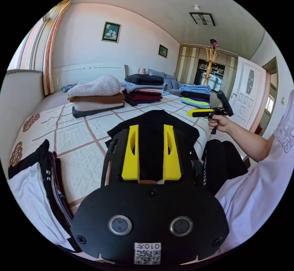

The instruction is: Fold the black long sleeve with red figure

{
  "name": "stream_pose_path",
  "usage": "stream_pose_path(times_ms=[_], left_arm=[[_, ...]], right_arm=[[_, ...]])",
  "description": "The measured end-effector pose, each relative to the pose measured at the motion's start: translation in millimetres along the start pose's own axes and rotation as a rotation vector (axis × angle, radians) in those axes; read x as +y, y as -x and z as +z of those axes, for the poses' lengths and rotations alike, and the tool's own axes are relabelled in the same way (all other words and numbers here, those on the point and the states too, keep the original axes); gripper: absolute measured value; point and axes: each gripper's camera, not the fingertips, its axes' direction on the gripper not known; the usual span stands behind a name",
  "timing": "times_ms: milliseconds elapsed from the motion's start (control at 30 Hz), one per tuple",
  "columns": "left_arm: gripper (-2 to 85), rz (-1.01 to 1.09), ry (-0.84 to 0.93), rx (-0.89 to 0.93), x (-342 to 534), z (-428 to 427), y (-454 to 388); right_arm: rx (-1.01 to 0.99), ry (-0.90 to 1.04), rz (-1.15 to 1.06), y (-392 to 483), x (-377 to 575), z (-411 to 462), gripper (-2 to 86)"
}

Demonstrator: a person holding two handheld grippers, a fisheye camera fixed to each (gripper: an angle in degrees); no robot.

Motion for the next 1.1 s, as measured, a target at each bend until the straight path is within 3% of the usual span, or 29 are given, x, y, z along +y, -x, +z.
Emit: stream_pose_path(times_ms=[233, 400, 500, 567, 733, 967, 1100], left_arm=[[13.6, -0.081, 0.067, 0.003, 30.8, 10.1, 15.2], [15.4, -0.126, 0.081, 0.077, 38.3, 15.2, 38.9], [17.3, -0.161, 0.075, 0.133, 37.0, 18.0, 57.5], [18.5, -0.170, 0.055, 0.190, 35.5, 17.5, 66.2], [21.1, -0.263, 0.057, 0.440, 51.6, 13.7, 88.0], [22.0, -0.450, 0.158, 0.499, 118.3, 6.8, 123.9], [21.9, -0.534, 0.171, 0.442, 141.5, -11.8, 151.7]], right_arm=[[-0.063, 0.184, 0.065, -61.3, -81.1, 63.8, 6.6], [-0.055, 0.060, 0.070, -59.6, -77.4, 21.9, 2.9], [-0.178, -0.083, -0.094, -37.9, -70.3, -33.6, 2.2], [-0.322, -0.131, -0.388, 4.7, -56.0, -75.9, 1.8], [-0.325, -0.008, -0.751, 83.1, -3.5, -106.4, 1.6], [-0.372, 0.124, -0.834, 111.6, 51.7, -109.1, 1.4], [-0.386, 0.043, -0.723, 93.4, 54.4, -123.7, 1.4]])
